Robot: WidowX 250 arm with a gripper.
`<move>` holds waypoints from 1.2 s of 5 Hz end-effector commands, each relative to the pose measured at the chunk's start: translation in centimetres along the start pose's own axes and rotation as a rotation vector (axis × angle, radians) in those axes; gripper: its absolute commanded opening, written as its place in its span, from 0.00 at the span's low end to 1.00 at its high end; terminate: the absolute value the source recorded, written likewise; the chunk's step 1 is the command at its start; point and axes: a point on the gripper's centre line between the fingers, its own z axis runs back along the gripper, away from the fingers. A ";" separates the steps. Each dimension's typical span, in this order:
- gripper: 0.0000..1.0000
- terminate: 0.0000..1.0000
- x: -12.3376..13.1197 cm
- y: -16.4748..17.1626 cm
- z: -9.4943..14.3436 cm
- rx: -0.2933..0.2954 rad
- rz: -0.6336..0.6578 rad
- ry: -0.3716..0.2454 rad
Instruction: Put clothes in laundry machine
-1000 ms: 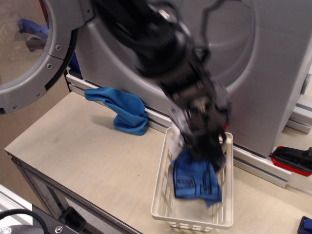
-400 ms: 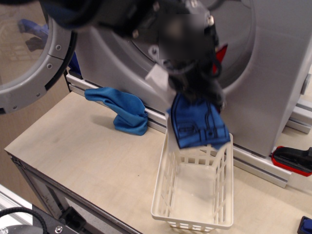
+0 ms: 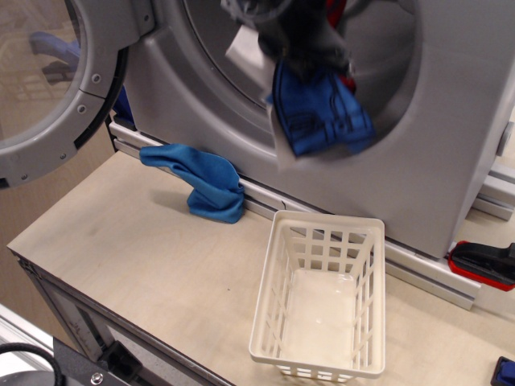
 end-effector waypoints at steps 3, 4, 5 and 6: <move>0.00 0.00 2.3 5.1 -5.8 0.072 0.057 -0.160; 0.00 0.00 3.1 5.2 -7.1 0.079 0.086 -0.163; 1.00 0.00 3.6 5.0 -7.9 0.084 0.184 -0.171; 1.00 0.00 3.5 5.0 -8.1 0.090 0.201 -0.121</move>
